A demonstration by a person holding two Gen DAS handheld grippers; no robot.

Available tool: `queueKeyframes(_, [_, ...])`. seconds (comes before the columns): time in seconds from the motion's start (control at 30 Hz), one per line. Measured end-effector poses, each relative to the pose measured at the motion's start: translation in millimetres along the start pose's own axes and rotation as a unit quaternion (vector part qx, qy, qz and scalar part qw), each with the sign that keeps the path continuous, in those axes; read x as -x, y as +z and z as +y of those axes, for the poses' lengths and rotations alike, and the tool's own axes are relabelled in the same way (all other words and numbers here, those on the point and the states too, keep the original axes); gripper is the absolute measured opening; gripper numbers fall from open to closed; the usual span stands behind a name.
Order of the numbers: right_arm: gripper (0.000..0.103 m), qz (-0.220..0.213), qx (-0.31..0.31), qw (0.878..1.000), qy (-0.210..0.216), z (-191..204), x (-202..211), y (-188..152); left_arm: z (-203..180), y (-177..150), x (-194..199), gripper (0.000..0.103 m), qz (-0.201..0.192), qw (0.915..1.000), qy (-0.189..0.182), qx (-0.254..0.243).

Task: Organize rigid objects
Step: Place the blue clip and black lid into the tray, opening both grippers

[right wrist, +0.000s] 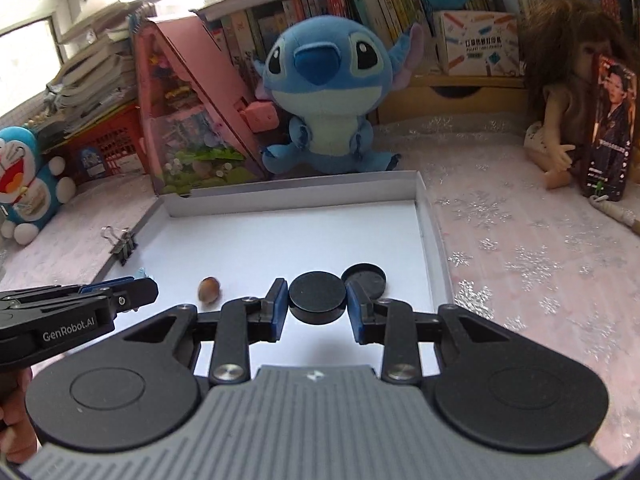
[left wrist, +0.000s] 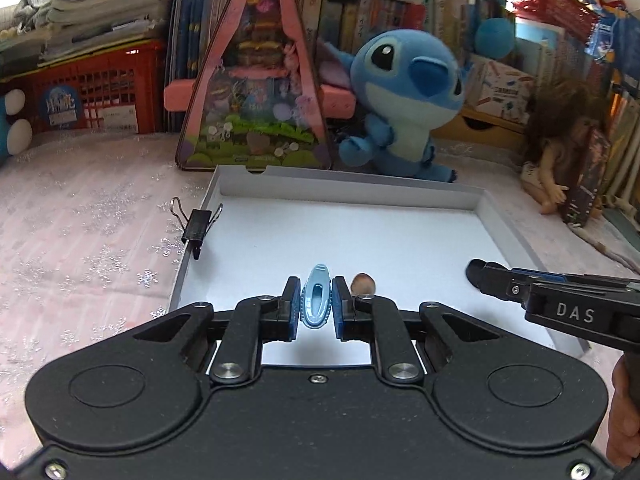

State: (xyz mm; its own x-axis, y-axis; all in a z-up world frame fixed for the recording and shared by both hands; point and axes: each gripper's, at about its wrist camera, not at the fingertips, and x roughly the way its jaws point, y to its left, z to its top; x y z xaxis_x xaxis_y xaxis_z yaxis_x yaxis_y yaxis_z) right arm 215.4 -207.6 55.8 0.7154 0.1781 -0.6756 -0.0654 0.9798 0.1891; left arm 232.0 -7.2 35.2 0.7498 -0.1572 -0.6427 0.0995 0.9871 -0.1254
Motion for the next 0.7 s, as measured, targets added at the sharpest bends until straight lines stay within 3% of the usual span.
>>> queueKeyframes(0.7, [0.036,0.022,0.007,1.0,-0.016,7.6,-31.5,10.2,-5.0,-3.4,-32.9,0.015,0.009,0.9997,0.019,-0.009])
